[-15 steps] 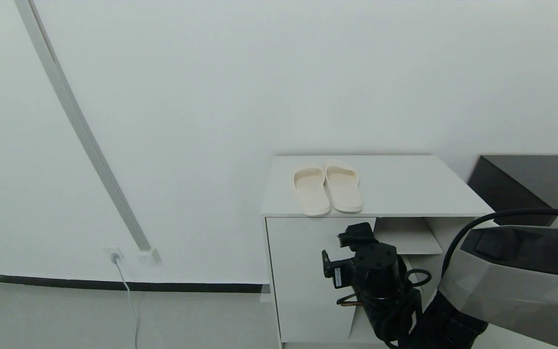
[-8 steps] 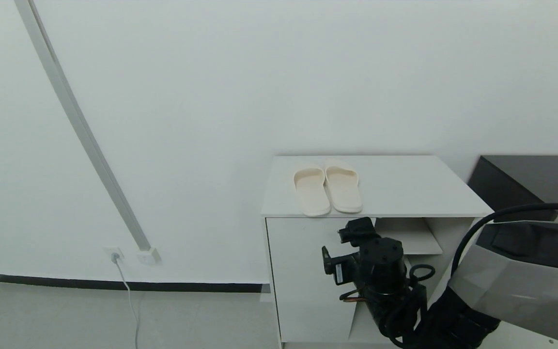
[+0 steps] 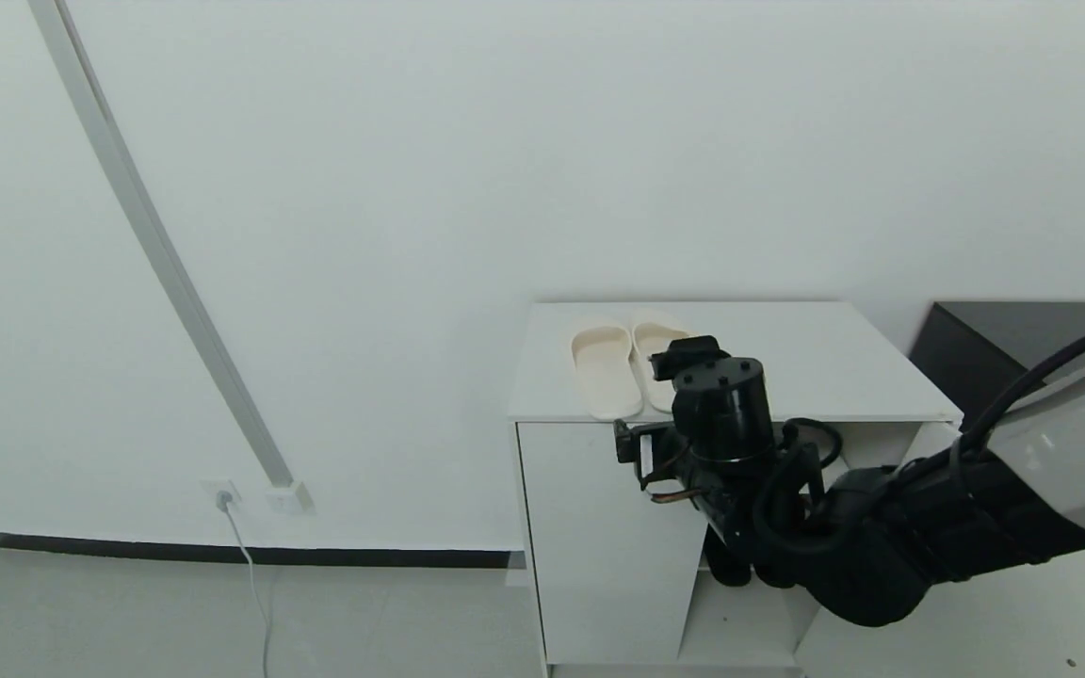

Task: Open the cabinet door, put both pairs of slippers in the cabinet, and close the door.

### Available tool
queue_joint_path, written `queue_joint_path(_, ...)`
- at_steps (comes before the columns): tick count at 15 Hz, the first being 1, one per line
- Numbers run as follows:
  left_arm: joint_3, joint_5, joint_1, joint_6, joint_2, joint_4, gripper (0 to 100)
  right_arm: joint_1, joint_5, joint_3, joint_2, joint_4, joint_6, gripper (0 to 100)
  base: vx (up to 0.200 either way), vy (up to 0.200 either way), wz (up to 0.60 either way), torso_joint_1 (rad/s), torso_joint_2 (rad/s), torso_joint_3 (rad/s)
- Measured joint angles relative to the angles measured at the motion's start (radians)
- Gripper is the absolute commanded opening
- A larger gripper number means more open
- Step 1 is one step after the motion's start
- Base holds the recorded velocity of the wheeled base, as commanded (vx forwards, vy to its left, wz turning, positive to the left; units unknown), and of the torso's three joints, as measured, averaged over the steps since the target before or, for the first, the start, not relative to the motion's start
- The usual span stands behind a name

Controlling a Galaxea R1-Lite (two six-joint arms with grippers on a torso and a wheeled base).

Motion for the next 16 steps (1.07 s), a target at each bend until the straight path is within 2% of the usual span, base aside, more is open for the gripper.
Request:
queue_joint_path(3, 0.000, 0.000, 0.000, 0.001, 0.000, 0.000, 0, 0.003, 0.009, -0.048, -0.017, 0.016, 0.014, 100, 0.200, 0.000, 0.00, -0.003, 0.00, 0.006)
queue_joint_path(11, 0.000, 0.000, 0.000, 0.000, 0.000, 0.000, 0, -0.003, 0.051, -0.029, -0.002, -0.018, 0.016, 100, 0.200, 0.000, 0.00, 0.005, 0.00, 0.001)
queue_joint_path(13, 0.000, 0.001, 0.000, -0.001, 0.000, 0.000, 0, -0.009, 0.066, -0.036, 0.033, -0.077, 0.002, 100, 0.000, 0.000, 0.00, 0.000, 0.00, 0.000)
queue_joint_path(16, 0.000, 0.002, 0.000, -0.002, 0.000, 0.000, 0, -0.033, 0.067, -0.066, 0.089, -0.087, -0.006, 100, 0.000, 0.000, 0.00, 0.000, 0.00, 0.000)
